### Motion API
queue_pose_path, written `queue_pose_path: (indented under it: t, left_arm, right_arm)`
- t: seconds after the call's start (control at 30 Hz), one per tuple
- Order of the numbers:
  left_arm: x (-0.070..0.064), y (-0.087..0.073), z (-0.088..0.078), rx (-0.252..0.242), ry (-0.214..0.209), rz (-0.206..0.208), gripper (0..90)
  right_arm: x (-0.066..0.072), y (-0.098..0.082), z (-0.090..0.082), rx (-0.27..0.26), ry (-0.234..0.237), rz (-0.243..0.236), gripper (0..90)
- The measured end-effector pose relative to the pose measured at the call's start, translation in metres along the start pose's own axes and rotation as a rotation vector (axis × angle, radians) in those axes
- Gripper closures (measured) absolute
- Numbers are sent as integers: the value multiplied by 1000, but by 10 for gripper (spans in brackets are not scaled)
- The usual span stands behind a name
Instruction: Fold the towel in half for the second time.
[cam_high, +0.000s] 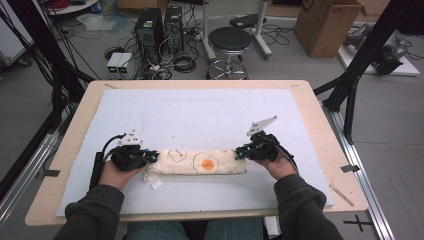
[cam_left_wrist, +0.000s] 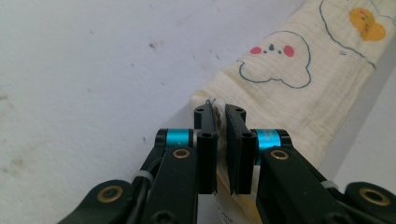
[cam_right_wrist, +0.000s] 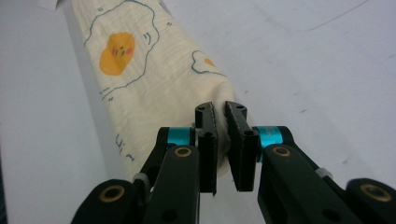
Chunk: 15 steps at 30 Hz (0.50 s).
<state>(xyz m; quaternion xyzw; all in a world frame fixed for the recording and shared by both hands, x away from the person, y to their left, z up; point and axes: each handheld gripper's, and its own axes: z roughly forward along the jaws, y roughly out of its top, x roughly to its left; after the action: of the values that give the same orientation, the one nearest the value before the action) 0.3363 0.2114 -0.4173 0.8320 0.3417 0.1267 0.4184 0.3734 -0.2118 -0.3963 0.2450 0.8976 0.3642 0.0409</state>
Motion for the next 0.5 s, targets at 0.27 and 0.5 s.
queue_pose_path:
  t: [0.27,0.5]
  left_arm:
    - [16,19,18,-31,35,-34,833]
    - [33,18,35,-48,75,-92,829]
  right_arm:
    - [-27,9,1,-9,-65,26,833]
    - [-45,14,12,-26,-103,54,824]
